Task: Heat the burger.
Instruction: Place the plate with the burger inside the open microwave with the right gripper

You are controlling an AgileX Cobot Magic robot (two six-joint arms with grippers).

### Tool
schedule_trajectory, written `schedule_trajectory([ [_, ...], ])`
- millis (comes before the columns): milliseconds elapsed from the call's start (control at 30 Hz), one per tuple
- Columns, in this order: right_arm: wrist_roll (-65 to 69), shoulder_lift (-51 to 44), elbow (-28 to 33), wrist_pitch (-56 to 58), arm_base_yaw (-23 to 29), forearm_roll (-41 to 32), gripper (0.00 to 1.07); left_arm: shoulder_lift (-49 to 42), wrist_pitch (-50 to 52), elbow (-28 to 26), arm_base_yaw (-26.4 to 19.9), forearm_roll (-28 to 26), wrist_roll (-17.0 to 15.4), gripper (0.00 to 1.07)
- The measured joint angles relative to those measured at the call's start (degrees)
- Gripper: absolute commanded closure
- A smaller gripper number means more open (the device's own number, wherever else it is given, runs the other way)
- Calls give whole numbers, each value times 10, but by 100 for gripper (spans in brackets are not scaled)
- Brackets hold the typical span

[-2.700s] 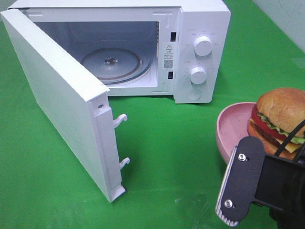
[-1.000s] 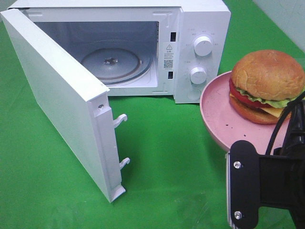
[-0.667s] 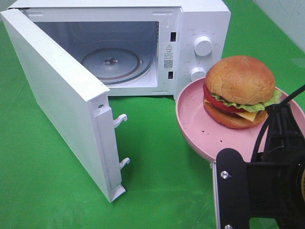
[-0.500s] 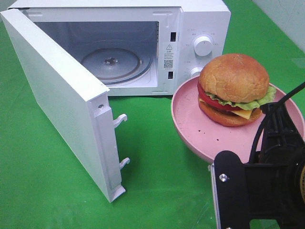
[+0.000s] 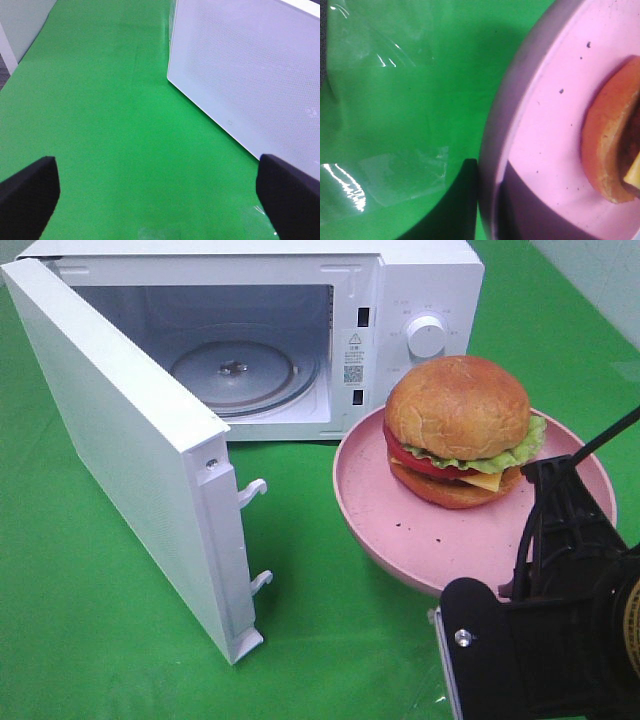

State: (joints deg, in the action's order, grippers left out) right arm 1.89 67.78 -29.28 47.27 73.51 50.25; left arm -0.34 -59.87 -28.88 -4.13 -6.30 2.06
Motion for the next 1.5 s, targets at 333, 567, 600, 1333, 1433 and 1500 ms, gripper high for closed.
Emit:
schedule_trajectory([
  [333,-45,0,1,-28,-1,0,107,0,0,0,0,0,0,5],
  [567,-75,0,1,-67,-1,1,107,0,0,0,0,0,0,5],
  [600,-78,0,1,-75,-1,1,107,0,0,0,0,0,0,5],
  [1333,-313,1,1,-223,-199,-45,107,0,0,0,0,0,0,5],
  [1433,-347,1,1,-234,-218,-58,107,0,0,0,0,0,0,5],
  [1500,-396,1,1,-248,-245,-82,107,0,0,0,0,0,0,5],
])
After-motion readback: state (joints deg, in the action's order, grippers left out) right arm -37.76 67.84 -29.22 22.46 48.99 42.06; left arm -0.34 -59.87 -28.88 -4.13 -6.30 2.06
